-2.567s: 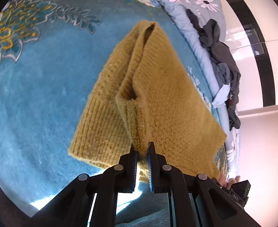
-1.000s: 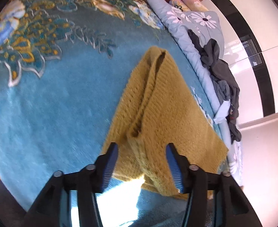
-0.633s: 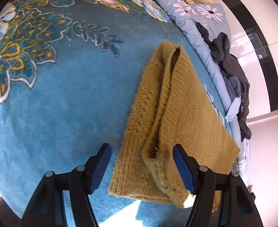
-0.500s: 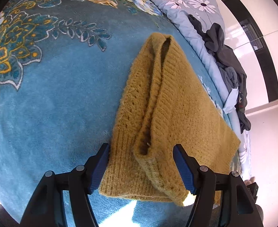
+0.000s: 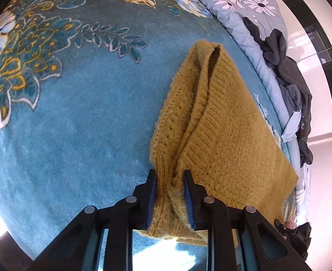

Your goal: Fold clothes

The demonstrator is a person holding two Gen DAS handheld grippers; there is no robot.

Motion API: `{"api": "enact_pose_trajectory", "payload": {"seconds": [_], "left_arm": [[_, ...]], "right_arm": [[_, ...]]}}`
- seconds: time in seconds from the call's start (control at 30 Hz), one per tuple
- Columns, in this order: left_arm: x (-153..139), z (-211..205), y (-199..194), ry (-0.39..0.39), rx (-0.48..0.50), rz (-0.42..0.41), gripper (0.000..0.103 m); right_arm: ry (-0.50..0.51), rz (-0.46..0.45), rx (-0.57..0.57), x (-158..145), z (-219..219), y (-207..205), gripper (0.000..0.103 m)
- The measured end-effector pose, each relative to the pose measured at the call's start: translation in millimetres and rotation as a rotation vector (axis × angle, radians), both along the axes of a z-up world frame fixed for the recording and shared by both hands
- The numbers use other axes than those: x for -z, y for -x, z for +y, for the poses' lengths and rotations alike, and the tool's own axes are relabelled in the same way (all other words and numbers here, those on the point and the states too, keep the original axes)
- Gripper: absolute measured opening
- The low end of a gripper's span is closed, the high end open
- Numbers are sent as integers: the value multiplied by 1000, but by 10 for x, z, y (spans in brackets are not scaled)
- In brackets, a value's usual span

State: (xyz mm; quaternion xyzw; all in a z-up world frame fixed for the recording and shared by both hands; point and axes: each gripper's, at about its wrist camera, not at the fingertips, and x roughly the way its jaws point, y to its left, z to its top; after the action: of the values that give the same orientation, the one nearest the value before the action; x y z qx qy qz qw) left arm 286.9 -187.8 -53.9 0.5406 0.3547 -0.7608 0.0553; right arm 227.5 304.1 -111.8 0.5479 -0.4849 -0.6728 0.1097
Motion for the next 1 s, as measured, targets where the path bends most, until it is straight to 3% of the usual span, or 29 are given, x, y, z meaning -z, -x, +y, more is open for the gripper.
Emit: {"api": "enact_pose_trajectory", "payload": {"seconds": [0.1,0.17,0.4,0.5,0.6,0.67,0.83,0.9,1.0], "left_arm": [[-344,95,285,8,70,55,19],[-634,196,552,41,128,87,19],[-1826,352,1352,78,229,319,18],[-2025,315,1315,83,253,386,18],[-1715,237,1181,55,244,337,18],[-1317,215,1067,33,234,261,18],[-127,289,715,-5,213,4,18],[55,328,618,32,224,-22,18],[70,277,553,5,205,3,19]], "right_arm": [[70,29,0,-177,-2,143,20],[59,82,-35,-431,-47,328,20],[6,339,-95,-1665,-75,1038,19],[-20,456,-104,-2083,-42,1043,19],[-44,478,-96,-2057,77,879,19],[-51,450,-90,-1870,130,760,19],[-10,160,-37,-701,310,347,19],[-10,49,-21,-327,303,203,19],[30,8,36,-104,342,52,19]]}}
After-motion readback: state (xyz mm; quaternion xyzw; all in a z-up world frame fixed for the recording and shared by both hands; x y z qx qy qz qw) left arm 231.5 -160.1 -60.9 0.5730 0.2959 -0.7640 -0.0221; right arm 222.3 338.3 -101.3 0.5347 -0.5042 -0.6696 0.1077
